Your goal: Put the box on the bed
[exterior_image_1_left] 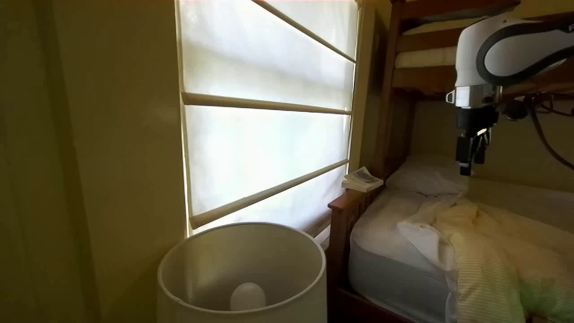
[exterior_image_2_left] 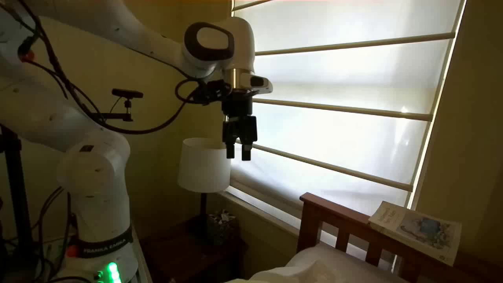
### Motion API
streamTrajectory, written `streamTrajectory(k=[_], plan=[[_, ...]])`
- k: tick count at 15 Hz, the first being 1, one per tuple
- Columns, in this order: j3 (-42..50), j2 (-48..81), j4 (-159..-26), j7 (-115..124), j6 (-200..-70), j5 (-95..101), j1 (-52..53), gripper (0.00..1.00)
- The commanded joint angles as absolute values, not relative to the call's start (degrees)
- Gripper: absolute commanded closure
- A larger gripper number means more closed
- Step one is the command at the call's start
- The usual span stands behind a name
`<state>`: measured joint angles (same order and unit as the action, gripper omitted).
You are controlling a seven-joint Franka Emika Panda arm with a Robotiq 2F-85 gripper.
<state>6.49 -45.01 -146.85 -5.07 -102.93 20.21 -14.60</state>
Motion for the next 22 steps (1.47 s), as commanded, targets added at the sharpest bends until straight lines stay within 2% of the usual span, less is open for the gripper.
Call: streamTrajectory(k=[1,5,11,16,20,21,22], plan=[[7.5,-45.1,-146.7,-4.4,-102.5,20.9,-13.3,0.00],[7.5,-45.1,-146.7,-4.4,-102.5,20.9,-13.3,0.00],[9.7,-33.9,-152.0,-6.6,-115.6,15.0,-6.4,0.00],[11.1,-19.2,-152.5,-14.7,-127.1,4.8,-0.4,0.00],[7.8,-4.4,-147.0,-12.9,-125.7,2.7,0.1,0.00],[7.6,-12.4,-151.8,-13.2,-127.2,4.1,-1.2,0.00],[7.2,-9.9,-151.0,-13.1,-127.4,4.2,-1.2,0.00]])
